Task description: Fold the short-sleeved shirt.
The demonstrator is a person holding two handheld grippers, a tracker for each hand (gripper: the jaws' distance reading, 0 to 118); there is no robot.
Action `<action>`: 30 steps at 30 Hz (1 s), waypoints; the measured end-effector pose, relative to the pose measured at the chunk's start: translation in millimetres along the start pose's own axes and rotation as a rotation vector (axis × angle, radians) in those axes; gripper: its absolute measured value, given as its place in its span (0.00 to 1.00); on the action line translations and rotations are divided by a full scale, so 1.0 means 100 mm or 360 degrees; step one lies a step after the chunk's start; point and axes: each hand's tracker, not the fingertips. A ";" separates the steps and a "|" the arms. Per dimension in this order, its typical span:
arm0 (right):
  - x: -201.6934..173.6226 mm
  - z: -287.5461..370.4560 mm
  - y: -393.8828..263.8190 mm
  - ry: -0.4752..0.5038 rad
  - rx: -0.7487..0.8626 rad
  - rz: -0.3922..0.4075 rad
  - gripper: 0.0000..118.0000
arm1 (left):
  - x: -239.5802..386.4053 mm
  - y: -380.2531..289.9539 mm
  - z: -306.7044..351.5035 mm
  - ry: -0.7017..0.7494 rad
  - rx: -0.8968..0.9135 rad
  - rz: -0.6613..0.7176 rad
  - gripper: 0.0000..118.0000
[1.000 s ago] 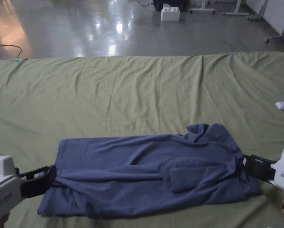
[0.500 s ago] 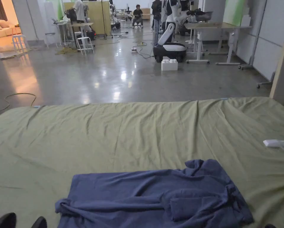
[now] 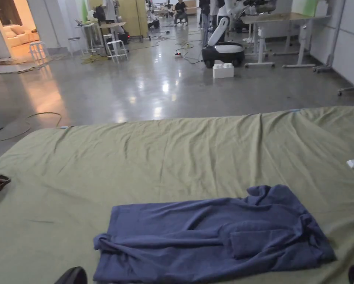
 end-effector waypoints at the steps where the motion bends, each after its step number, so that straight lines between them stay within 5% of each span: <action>1: 0.01 -0.03 -0.03 0.0003 -0.0029 -0.0042 0.00 | -0.04 -0.02 -0.05 -0.0002 -0.0023 0.0001 0.00; 8: 0.10 -0.24 -0.28 0.0004 -0.0191 -0.0149 0.00 | -0.59 -0.42 -0.94 0.0029 -0.0428 0.0171 0.03; 11: 0.15 -0.29 -0.41 -0.0014 -0.0290 -0.0179 0.00 | -0.91 -0.77 -1.53 -0.0019 -0.0687 0.0381 0.44; 13: 0.20 -0.33 -0.49 -0.0016 -0.0366 -0.0214 0.00 | -1.10 -1.03 -1.91 0.0023 -0.0705 0.0468 0.53; 16: 0.26 -0.34 -0.59 -0.0038 -0.0419 -0.0246 0.00 | -1.37 -1.40 -2.50 0.0207 -0.0878 0.0579 0.53; 23: 0.40 -0.36 -0.78 -0.0141 -0.0573 -0.0375 0.00 | -1.48 -1.88 -3.18 0.0332 -0.1111 0.0408 0.48; 24: 0.42 -0.38 -0.80 -0.0150 -0.0581 -0.0393 0.00 | -1.39 -1.85 -3.16 0.0329 -0.1089 0.0321 0.42; 26: 0.46 -0.42 -0.84 -0.0153 -0.0601 -0.0446 0.00 | -1.31 -1.85 -3.19 0.0298 -0.1138 0.0201 0.13; 30: 0.56 -0.64 -0.87 -0.0130 -0.0625 -0.0486 0.00 | -1.16 -1.85 -3.31 0.0304 -0.1243 0.0121 0.08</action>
